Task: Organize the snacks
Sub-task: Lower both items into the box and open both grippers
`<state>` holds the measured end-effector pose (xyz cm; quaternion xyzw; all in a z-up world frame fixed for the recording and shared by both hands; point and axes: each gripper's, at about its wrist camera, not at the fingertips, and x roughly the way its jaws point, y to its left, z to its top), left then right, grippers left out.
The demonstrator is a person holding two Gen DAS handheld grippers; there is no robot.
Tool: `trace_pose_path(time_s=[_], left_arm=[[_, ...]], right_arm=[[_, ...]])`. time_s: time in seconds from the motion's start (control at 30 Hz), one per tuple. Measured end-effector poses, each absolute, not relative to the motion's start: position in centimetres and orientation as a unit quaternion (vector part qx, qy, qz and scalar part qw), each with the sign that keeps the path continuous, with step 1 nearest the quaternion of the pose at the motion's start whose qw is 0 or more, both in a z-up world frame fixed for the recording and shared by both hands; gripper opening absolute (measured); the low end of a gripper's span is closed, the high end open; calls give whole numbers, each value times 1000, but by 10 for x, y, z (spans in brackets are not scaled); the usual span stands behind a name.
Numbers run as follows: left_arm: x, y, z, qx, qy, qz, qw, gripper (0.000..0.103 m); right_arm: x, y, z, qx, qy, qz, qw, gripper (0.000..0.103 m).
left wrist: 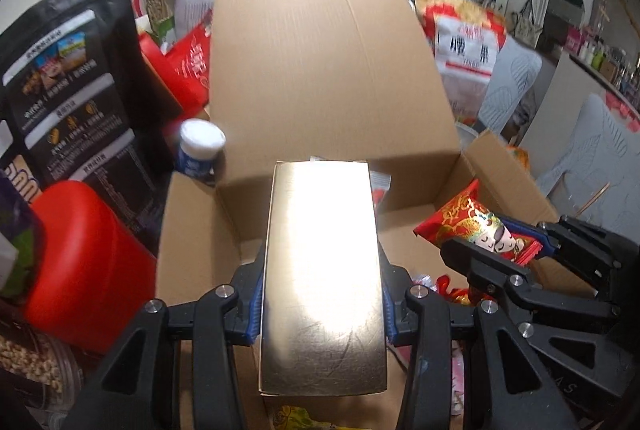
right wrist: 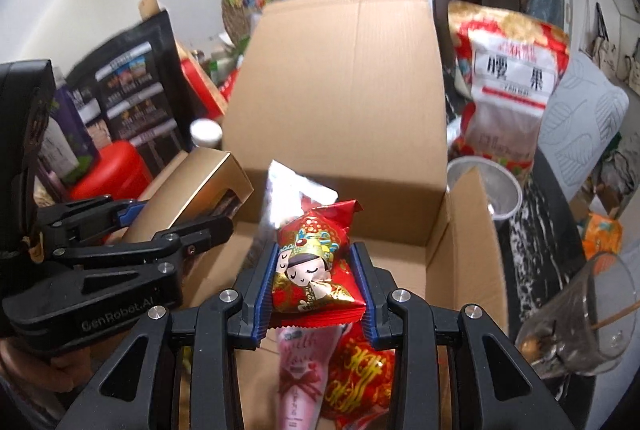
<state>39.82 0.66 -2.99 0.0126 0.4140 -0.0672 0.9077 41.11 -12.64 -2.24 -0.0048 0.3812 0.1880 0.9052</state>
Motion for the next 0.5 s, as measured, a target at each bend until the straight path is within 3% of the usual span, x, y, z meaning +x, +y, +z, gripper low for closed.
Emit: trace_pose_path(time_s=[0.5], left_arm=[[418, 2, -61, 31, 483, -38, 874, 46]], right_arm=[[423, -121, -40, -23, 421, 166, 892, 37]])
